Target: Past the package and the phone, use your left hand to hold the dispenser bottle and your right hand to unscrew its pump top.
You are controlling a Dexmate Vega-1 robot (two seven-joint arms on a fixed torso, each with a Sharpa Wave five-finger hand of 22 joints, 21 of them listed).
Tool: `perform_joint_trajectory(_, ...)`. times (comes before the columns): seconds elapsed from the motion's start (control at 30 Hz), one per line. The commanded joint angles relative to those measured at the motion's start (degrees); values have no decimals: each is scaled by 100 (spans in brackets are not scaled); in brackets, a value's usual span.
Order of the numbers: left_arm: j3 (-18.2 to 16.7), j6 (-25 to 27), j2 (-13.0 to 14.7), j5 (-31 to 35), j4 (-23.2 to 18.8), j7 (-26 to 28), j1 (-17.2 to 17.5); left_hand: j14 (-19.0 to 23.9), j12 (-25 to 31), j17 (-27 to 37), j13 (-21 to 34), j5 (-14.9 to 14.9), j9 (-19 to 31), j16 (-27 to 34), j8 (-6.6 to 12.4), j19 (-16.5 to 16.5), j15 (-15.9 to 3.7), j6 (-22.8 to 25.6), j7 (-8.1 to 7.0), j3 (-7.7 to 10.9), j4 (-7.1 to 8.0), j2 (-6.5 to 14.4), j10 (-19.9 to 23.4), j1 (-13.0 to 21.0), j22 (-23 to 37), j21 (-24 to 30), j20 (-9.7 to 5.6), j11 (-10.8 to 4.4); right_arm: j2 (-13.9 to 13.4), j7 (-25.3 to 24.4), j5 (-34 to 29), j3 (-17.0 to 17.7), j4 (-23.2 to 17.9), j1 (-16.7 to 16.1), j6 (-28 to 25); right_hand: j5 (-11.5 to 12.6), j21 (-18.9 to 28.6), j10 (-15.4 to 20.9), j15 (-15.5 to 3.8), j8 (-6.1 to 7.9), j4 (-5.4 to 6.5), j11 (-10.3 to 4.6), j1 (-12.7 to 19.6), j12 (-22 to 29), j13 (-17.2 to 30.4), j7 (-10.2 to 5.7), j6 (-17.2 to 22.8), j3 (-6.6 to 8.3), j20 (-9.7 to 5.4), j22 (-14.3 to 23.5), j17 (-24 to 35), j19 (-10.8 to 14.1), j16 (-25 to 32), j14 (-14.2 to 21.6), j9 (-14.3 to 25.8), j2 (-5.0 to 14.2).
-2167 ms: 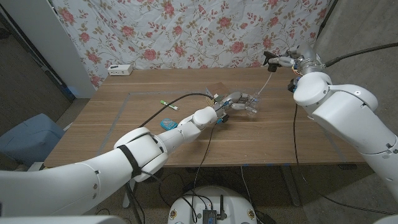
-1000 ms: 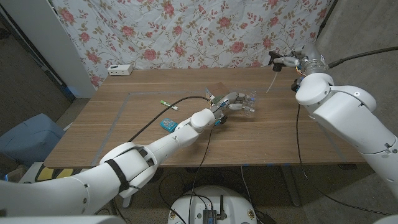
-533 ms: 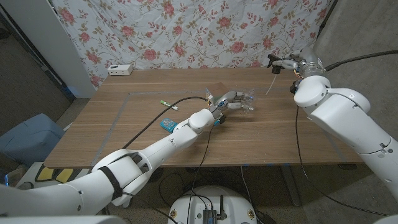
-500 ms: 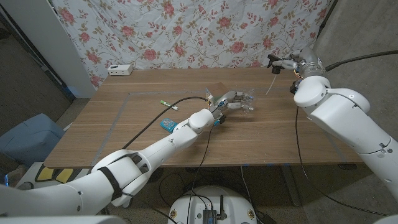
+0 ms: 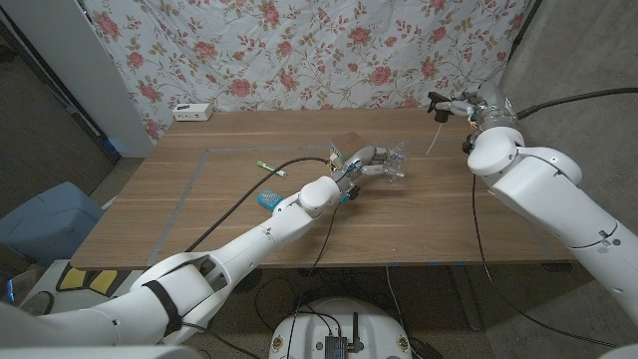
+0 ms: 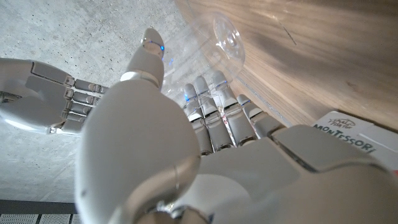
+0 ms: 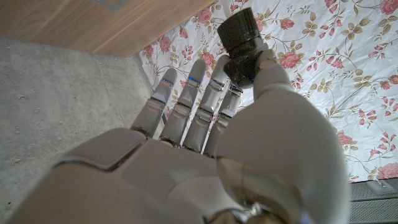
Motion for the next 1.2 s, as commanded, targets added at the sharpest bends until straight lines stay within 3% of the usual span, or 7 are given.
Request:
perform_joint_trajectory(0.03, -98, 395, 300, -46, -730, 153, 312, 141, 23, 18, 13, 31, 10, 32, 40, 40, -456, 497, -145, 547, 521, 722, 309, -638, 9, 7, -150, -264, 48, -97, -178, -130, 195, -39, 186, 2, -5, 411, -713, 28, 28, -411, 365, 52, 28, -89, 104, 16, 0, 13, 21, -15, -18, -12, 17, 362)
perform_joint_trajectory(0.63, -254, 825, 682, -36, -1643, 497, 747, 92, 10, -6, -13, 34, 7, -12, 27, 33, -484, 487, -148, 561, 511, 682, 298, -654, 10, 5, -155, -263, 105, -137, -523, -438, 618, 24, 447, 1, -5, 407, -725, 27, 22, -429, 378, 41, 17, -105, 94, 15, -41, 12, 36, -40, -62, -65, 18, 356)
perform_joint_trajectory(1.2, -277, 1013, 964, 220, -2130, 761, 1011, 9, -75, -31, -138, 36, -44, -58, -67, -42, -515, 356, -166, 594, 504, 576, 171, -702, 12, -9, -153, -214, 116, -114, -901, -766, 799, 135, 375, 1, -3, 402, -726, 31, 29, -444, 373, 36, 19, -136, 95, 12, -57, 12, 52, -57, -84, -79, 18, 359)
